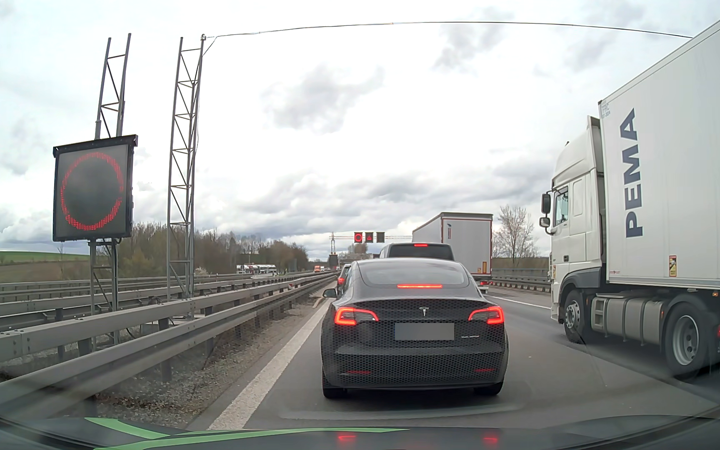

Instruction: Follow the waypoints while adhering to traffic rules and regulations

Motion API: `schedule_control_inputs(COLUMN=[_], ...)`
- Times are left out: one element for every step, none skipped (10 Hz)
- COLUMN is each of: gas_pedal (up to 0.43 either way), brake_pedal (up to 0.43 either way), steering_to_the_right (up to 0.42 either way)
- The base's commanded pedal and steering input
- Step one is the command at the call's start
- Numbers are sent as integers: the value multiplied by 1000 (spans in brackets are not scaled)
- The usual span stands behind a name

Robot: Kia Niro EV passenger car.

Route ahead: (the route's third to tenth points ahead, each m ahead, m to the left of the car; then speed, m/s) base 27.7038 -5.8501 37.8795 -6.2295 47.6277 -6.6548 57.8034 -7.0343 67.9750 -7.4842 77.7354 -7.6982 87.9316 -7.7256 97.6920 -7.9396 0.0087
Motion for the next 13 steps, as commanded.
schedule_control_inputs(gas_pedal=[0,0,0,0,0,0,0,0,0,0,0,0,0], brake_pedal=[293,293,299,293,293,299,293,299,299,299,293,299,299], steering_to_the_right=[-3,-3,-3,-3,-3,-3,-3,-3,-3,-3,-3,-3,-3])
